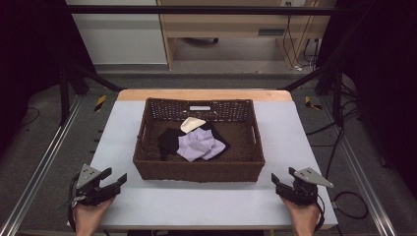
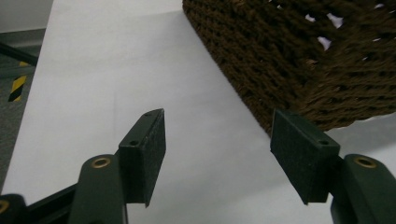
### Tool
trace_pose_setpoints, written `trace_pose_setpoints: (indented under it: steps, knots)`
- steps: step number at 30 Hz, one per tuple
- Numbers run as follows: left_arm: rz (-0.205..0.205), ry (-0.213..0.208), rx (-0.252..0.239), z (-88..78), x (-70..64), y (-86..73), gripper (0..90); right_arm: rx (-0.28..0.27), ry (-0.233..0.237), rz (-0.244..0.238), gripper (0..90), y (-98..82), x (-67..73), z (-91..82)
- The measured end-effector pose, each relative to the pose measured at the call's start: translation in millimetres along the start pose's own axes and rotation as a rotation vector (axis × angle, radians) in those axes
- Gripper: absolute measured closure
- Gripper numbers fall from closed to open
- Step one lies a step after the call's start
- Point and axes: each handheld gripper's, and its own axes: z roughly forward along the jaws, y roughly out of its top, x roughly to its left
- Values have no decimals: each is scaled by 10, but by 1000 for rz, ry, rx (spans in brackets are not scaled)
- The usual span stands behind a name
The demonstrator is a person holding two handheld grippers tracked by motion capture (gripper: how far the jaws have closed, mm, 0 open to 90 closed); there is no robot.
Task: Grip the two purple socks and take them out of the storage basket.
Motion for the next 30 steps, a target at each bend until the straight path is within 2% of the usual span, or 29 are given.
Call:
trace_pose_setpoints:
  steps: [6,11,15,26,29,30]
  knots:
    - [-5,-12,-28,-53,-33,52,346,2,4,2,283,-19,-19,6]
    - [-11,-21,-53,-83,-56,108,329,-31,14,43,269,-32,-43,-20]
    - [-42,-37,-76,-100,-64,153,312,-39,19,60,256,-47,-77,-6]
    - [-56,-64,-131,-231,-92,301,291,-39,15,31,244,-52,-78,9]
    - [-48,-77,-142,-263,-114,382,283,-31,21,50,240,-62,-81,19]
    - [-45,-80,-144,-265,-124,401,282,-30,16,40,240,-62,-86,26]
